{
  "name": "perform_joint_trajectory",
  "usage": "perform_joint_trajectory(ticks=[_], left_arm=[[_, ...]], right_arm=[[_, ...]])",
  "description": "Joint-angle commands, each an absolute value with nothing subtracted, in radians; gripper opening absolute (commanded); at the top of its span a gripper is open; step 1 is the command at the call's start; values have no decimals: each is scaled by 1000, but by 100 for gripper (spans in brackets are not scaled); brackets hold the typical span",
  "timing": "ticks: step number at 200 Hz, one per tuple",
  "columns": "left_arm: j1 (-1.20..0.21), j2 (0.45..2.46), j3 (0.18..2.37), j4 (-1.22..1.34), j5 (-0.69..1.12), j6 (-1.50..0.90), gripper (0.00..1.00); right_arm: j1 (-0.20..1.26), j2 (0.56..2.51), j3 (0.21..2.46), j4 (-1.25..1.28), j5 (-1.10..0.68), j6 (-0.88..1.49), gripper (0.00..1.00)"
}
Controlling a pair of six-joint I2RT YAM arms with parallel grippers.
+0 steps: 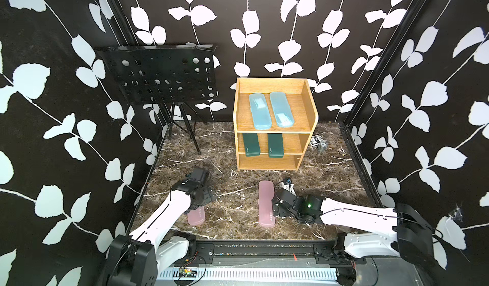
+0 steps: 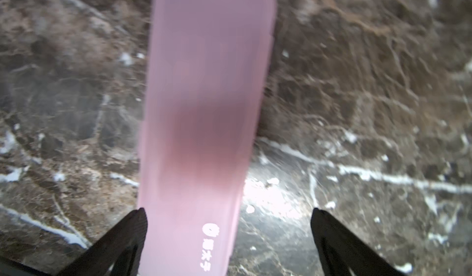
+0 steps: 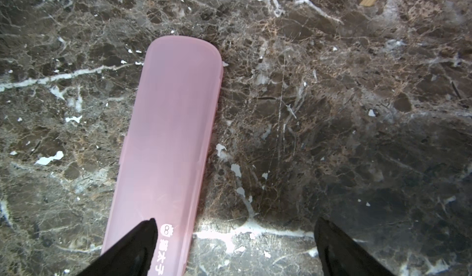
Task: Place the pencil cases on the shelf according to color
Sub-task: Move the pencil case to the center of the board.
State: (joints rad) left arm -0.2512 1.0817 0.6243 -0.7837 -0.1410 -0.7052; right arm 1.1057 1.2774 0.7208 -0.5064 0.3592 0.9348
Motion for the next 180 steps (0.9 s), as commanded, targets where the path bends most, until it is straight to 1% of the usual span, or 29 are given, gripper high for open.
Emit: perform_joint_trajectory(ticks=[1,21,60,75,84,113,154,180], left_arm=[[-187,1115,604,-751,-91,-658,99],[-151,1190,599,-681,-49,-641,99],[-150,1357,628,-594,54,-613,99],[-153,1377,616,-556,115,-618,99],[-169,1368,609,-555,120,-631,99],[-326,1330,622,-582,74,-705,99],[-589,1361,635,-523,29,-855,99],[-709,1364,666,-512,-12,-918,99]], right_arm=[[1101,1304,733,-517,344,921,99],[1100,1318,742,-521,328,919,99],[1100,1320,747,-537,331,916,99],[1100,1315,744,-545,346,916,99],[1098,1308,741,-549,352,916,99],[1087,1286,735,-553,360,903,99],[1082,1248,753,-597,383,875,99],[1081,1203,742,-604,393,866,99]])
